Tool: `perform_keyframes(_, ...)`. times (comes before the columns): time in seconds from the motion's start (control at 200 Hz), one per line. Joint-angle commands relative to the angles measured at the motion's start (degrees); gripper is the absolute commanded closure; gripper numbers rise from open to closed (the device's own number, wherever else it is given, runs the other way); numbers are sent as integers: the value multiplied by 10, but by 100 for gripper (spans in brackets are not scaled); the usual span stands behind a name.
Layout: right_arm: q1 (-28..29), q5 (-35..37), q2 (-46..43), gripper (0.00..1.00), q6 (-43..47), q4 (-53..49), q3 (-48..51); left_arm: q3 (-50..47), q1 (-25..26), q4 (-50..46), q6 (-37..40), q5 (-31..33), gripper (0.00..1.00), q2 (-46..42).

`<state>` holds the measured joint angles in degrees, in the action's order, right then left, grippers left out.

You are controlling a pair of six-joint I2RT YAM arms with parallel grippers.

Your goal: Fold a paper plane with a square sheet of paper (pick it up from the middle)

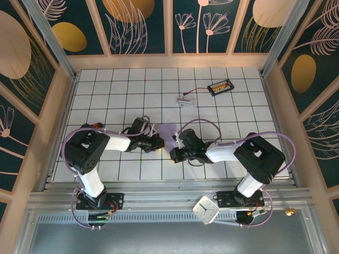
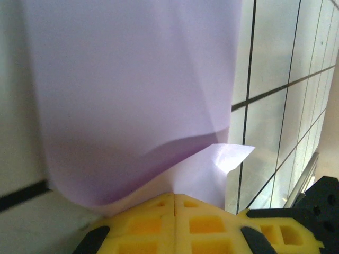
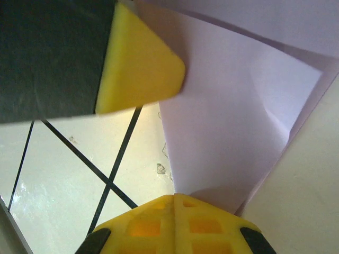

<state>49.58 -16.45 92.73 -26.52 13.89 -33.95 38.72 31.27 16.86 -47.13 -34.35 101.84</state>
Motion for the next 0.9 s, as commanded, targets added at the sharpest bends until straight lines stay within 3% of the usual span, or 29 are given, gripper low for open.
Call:
perform_keyframes(0.0,-2,27,21,100,-7,-85,30,-5,-43,-21,32,91,100,30)
perform_keyframes(0.485,-2,31,19,100,-8,-88,33,1,-122,-5,54,74,100,30)
perform_keyframes(0.716,-2,31,24,100,-9,-89,27,-41,-112,22,9,50,99,-74)
perform_keyframes(0.896,-3,33,22,100,-7,-95,26,-66,-52,46,-26,49,98,-120)
